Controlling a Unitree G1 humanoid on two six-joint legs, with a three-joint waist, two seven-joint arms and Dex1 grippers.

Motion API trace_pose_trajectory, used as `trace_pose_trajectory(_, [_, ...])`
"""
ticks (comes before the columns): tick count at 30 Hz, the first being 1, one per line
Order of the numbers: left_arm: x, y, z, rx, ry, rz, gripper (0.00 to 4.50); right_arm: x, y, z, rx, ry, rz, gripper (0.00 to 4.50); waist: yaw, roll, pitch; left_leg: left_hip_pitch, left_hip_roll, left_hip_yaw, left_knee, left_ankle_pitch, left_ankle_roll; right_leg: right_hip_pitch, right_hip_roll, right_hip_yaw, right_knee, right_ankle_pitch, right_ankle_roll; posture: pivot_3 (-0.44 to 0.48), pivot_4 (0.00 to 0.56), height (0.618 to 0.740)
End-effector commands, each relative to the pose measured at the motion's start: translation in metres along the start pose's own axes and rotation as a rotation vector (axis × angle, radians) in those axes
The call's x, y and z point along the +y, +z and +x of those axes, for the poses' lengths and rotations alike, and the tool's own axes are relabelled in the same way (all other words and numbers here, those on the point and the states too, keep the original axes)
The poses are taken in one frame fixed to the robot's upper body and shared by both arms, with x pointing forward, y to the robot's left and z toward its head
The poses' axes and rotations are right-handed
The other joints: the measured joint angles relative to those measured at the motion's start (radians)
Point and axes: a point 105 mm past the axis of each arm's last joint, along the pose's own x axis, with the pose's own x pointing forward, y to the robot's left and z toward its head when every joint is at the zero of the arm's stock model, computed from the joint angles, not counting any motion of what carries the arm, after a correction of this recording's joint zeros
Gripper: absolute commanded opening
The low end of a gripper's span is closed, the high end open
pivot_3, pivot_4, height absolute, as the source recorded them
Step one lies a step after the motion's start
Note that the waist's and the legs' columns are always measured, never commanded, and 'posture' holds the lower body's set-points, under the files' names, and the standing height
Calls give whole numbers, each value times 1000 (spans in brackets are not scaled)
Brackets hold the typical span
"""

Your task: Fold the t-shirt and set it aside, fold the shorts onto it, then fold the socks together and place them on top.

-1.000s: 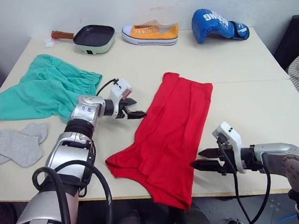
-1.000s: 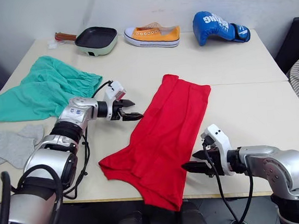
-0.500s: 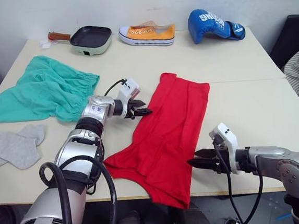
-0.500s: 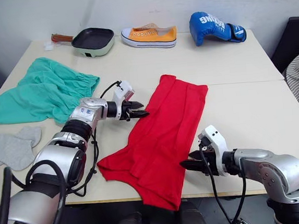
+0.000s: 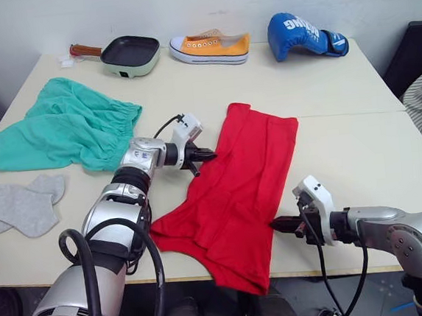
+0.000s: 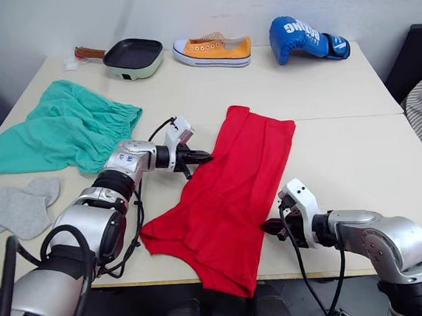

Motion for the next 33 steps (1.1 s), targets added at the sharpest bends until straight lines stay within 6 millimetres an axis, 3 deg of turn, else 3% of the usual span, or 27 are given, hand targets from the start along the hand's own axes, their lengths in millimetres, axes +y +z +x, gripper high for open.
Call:
trace_pose_trajectory(1, [5,-1,-13,-17,8,40,8,-12,6,-6,35,10,-10,45,-1,0,0,0,0,0,0,0,0,0,0,0,0,0,0,0,150,740])
trace_pose_trajectory(4, [9,-12,-26,-17,13,33,8,-31,23,-17,57,5,-56,45,-3,1,1,0,-1,1,0,0,1,0,-1,1,0,0,0,0,150,740])
trace_pose_trajectory(12, [4,-29,-57,-45,51,19,8,-69,43,-38,162,25,-231,45,-3,2,1,0,0,0,0,0,1,-1,-1,1,0,0,0,0,150,740])
trace_pose_trajectory(18, [-9,-22,-53,-78,80,14,8,-71,45,-30,180,88,-287,45,2,2,1,-1,0,0,1,0,1,-1,-2,0,1,0,0,0,150,740])
trace_pose_trajectory(22, [-9,-18,-48,-74,105,24,8,-61,52,-20,99,131,-327,45,0,2,1,-1,0,0,2,0,1,0,-2,0,1,0,0,0,150,740])
trace_pose_trajectory(24, [-7,-16,-52,-76,114,38,419,-55,57,-18,55,141,-321,0,0,2,1,-1,0,0,2,0,1,0,-2,0,2,0,0,0,150,740])
trace_pose_trajectory(27, [-8,-16,-61,-66,99,83,1189,-51,56,-21,37,142,-322,644,-2,2,1,-1,0,0,2,1,0,-1,-2,-1,2,0,0,0,150,740])
trace_pose_trajectory(31, [-15,-22,-77,-38,60,150,2481,-48,56,-27,15,115,-346,2025,-2,2,1,-1,0,0,1,1,0,-1,-2,0,1,0,0,0,150,740])
trace_pose_trajectory(33, [-28,-31,-94,4,16,268,3150,-48,62,-40,-29,65,-400,2736,-3,3,1,-1,0,0,1,1,0,-1,-2,0,1,0,0,0,150,740])
